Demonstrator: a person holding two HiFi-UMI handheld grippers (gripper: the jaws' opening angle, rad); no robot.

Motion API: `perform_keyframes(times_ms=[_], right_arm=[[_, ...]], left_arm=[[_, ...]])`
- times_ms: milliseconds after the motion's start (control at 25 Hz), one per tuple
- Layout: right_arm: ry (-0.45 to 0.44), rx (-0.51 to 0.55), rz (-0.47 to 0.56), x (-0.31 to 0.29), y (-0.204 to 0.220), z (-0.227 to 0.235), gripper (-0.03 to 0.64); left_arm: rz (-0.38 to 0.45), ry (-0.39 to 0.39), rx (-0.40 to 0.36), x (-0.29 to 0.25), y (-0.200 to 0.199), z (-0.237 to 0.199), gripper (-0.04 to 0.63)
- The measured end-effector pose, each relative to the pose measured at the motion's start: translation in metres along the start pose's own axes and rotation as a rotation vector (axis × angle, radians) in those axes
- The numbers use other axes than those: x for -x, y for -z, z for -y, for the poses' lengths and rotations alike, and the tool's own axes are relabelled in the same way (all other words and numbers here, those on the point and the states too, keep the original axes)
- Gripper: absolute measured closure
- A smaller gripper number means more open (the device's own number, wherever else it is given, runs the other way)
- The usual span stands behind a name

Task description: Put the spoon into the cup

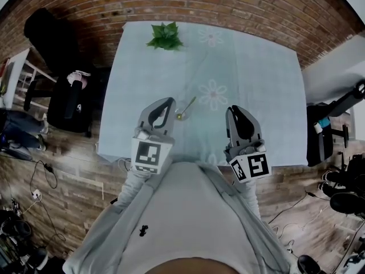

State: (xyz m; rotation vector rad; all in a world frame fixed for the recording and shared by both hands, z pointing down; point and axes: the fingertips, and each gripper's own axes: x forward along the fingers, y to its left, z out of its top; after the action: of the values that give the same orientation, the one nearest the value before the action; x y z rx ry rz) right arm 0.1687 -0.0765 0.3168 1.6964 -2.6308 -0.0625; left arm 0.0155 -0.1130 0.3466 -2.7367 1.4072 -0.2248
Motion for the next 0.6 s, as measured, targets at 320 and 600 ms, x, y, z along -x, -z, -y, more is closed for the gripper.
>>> perform_keyframes(times_ms=[320, 600], right_arm=[[0.046, -0.032, 0.015, 0.015, 0.005, 0.011, 0.59], [0.048, -0.058, 0.007, 0.016, 0.009, 0.011, 0.6]], left_arm=[[-0.007, 0.004, 0.01, -0.002, 0.003, 0.003, 0.577], [-0.033, -0.006, 0.029, 0.001, 0.013, -0.002, 0.577]])
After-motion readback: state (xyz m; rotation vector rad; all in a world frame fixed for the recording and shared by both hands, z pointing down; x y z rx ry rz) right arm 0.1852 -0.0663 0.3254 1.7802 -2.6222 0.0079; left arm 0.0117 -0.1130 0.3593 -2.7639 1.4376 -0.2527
